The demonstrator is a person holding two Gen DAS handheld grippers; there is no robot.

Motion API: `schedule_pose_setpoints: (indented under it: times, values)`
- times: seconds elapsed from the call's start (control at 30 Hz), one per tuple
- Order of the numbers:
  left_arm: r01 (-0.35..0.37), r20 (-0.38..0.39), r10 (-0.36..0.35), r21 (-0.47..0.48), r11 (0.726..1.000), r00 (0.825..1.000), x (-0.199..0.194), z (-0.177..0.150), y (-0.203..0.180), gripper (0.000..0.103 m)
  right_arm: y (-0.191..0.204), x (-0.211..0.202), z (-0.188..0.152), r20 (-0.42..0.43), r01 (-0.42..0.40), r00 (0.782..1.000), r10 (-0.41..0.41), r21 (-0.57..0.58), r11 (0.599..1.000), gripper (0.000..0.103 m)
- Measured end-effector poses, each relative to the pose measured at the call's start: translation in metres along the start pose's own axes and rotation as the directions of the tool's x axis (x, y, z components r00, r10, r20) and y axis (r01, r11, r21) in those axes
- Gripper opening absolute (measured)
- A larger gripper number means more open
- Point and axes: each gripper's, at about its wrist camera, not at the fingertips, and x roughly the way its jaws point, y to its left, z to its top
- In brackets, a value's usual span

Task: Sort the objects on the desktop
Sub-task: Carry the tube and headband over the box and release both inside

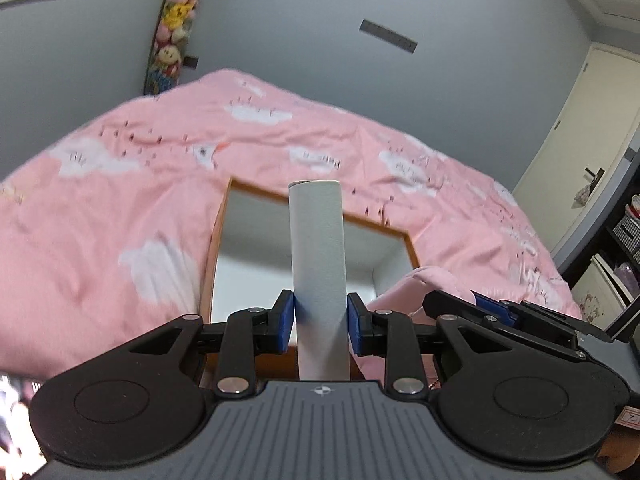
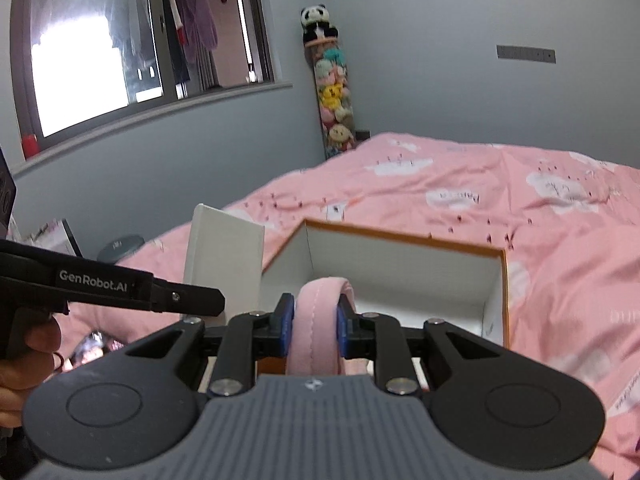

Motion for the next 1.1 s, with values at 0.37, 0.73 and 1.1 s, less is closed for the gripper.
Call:
schedule_pose_setpoints:
  times: [0.37,0.73,1.1]
  values:
    - [-0.09,-0.045,0.092,0.036,0.995,0.995,0.063,0.036,0.013,0.032,-0.02,0.048,0.022,0.066,0.053,0.996,-0.058,0.071,0.996,0.023]
    - [-0.166,-0.147,0.2,0.217,0.962,0.969,0.116,0.03,0.002,0.031,-0.035,0.107,-0.011,-0.085,0.027,0.996,-0.01,0.209,0.977,0.023]
    - [-0.216,-0.232,0.302,0.334,0.918,0.924,0.167,0.015,-0.004,0.031,-0.043,0.125,-0.034,-0.134,0.044,0.991,-0.002,0.309,0.95,0.023]
